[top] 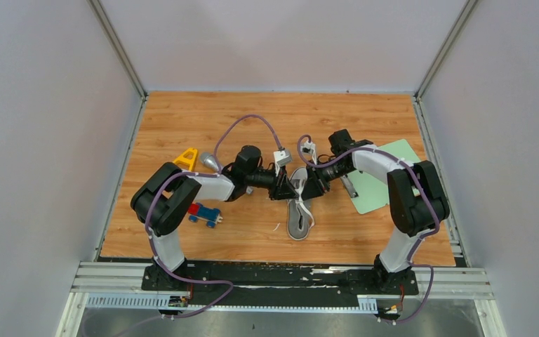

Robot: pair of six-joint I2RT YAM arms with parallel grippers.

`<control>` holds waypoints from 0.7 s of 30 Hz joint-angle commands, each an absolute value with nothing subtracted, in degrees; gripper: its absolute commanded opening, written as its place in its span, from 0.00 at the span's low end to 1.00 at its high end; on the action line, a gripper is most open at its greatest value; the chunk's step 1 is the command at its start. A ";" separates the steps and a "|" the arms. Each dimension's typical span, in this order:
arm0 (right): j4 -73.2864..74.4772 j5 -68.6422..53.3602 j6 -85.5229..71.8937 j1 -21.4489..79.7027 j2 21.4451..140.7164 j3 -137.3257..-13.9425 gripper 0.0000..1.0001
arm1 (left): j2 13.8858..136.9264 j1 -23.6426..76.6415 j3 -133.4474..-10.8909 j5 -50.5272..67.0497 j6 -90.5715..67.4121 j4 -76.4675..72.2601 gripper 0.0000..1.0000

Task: Tie the shoes
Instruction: Cross the shoelace with the shoelace.

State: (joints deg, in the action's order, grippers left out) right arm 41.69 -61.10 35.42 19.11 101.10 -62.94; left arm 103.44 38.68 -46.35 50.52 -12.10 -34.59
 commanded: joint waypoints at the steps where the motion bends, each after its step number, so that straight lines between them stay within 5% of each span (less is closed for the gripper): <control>1: 40.99 -63.35 36.19 19.44 101.25 -64.60 0.20 | 100.90 38.89 -50.90 54.89 -6.18 -28.72 0.28; 8: 41.18 -63.71 36.39 19.44 100.99 -64.60 0.20 | 101.04 39.53 -54.30 55.40 -0.41 -19.97 0.23; 13: 40.76 -64.41 36.05 19.42 101.14 -64.59 0.22 | 101.00 39.64 -55.17 53.66 1.35 -18.12 0.01; 21: 38.63 -64.82 34.61 19.42 102.07 -64.86 0.22 | 101.84 39.68 -54.62 54.90 -1.14 -20.83 0.00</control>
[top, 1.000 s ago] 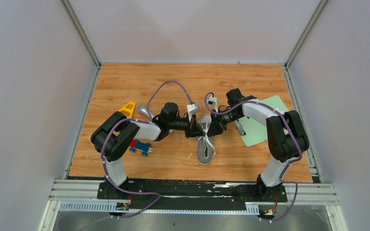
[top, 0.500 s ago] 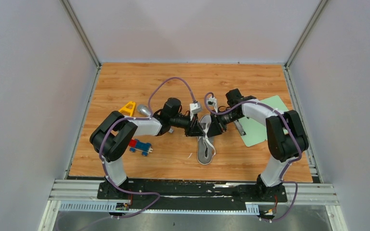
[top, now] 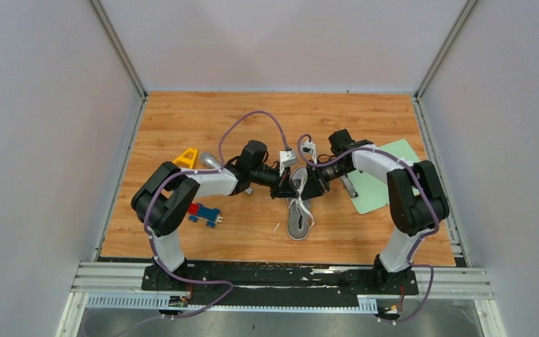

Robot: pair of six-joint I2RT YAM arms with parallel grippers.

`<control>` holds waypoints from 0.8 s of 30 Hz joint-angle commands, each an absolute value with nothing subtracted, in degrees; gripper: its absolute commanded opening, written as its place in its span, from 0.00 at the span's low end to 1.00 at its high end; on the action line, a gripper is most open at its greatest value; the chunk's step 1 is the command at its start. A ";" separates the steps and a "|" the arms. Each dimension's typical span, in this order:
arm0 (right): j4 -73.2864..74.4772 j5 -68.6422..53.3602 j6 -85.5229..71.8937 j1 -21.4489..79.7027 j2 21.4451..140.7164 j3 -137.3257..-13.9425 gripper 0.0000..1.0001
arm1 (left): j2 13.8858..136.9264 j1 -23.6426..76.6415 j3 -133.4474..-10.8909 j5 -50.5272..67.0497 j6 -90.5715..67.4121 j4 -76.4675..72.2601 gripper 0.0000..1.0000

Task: Tie the shoes
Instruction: Cross the shoelace with the shoelace.

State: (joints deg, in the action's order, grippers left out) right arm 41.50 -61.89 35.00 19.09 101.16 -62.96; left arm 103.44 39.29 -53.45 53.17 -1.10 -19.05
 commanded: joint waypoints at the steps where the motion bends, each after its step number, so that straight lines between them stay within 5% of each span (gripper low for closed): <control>1: 38.51 -64.85 34.49 19.42 102.31 -64.94 0.22 | 101.81 39.65 -54.61 55.36 -1.14 -20.83 0.00; 7: 37.62 -65.21 33.96 19.46 102.69 -64.55 0.13 | 101.45 39.55 -54.11 56.69 -0.91 -21.52 0.07; 14: 36.86 -62.86 33.76 18.93 98.73 -62.96 0.05 | 100.10 39.08 -54.08 56.33 -0.10 -19.97 0.33; 24: 36.21 -59.55 32.94 17.70 94.78 -62.01 0.04 | 99.73 38.94 -56.96 56.90 6.02 -12.00 0.41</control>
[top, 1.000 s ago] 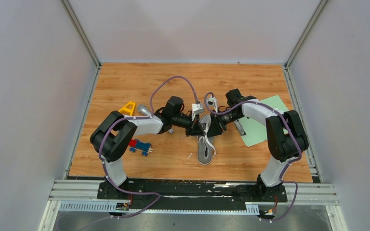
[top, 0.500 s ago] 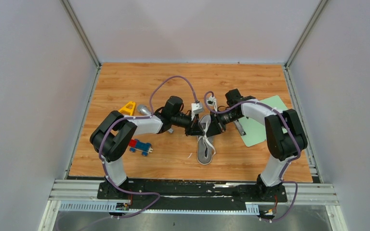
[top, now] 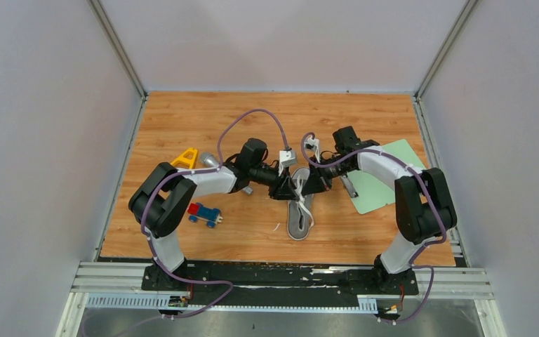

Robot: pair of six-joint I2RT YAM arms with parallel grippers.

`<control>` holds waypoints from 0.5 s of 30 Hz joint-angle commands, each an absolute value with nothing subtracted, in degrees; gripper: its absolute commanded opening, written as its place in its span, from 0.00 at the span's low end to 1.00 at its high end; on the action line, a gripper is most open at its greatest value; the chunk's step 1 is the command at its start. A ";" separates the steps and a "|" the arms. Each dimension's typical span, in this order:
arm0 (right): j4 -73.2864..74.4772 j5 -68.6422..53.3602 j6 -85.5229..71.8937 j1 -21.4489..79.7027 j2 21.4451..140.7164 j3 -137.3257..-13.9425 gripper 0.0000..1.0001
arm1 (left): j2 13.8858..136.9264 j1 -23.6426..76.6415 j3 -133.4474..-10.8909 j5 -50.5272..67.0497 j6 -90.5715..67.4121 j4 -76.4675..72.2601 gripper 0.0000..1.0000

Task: Tie the shoes
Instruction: Cross the shoelace with the shoelace.

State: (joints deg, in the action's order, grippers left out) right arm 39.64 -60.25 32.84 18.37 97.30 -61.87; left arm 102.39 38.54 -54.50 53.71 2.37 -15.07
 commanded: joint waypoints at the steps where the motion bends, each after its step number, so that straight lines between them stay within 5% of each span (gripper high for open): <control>1: 36.24 -59.72 32.81 17.74 94.81 -61.92 0.03 | 99.90 38.94 -57.18 57.10 6.85 -11.20 0.41; 15: 36.28 -61.88 32.80 17.88 98.35 -62.22 0.08 | 100.89 39.02 -59.14 58.34 10.67 -7.31 0.10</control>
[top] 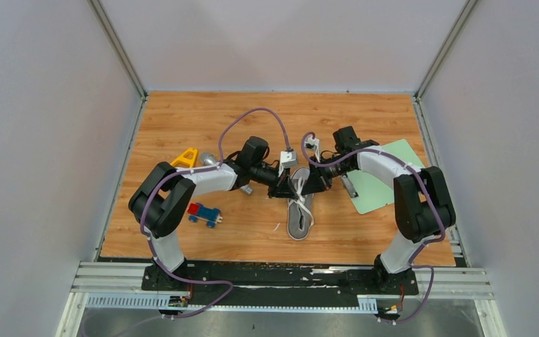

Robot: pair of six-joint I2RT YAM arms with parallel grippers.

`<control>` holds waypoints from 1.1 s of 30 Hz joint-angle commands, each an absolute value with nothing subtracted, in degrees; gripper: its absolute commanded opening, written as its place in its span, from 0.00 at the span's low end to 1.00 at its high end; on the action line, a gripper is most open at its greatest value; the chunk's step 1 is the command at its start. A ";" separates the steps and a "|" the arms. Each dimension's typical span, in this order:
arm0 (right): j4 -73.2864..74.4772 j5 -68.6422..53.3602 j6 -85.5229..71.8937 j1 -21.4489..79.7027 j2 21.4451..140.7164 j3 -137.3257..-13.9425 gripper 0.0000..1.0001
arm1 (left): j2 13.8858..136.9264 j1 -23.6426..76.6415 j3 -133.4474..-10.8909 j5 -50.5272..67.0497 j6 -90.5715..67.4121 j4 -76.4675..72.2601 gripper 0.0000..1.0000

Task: Tie the shoes
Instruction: Cross the shoelace with the shoelace.

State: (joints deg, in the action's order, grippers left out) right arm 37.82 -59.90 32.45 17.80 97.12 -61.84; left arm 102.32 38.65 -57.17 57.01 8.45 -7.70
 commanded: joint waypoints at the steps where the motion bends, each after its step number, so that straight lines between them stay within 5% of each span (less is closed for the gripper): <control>1: 36.41 -61.93 32.98 17.92 98.69 -62.23 0.09 | 100.90 39.02 -59.19 58.35 10.78 -7.14 0.08; 14: 41.62 -67.19 38.04 19.14 100.07 -63.08 0.23 | 99.43 39.11 -56.00 54.55 6.22 -13.67 0.00; 33: 39.06 -65.83 35.52 19.51 102.65 -64.18 0.24 | 99.76 38.58 -55.89 60.09 3.86 -14.89 0.00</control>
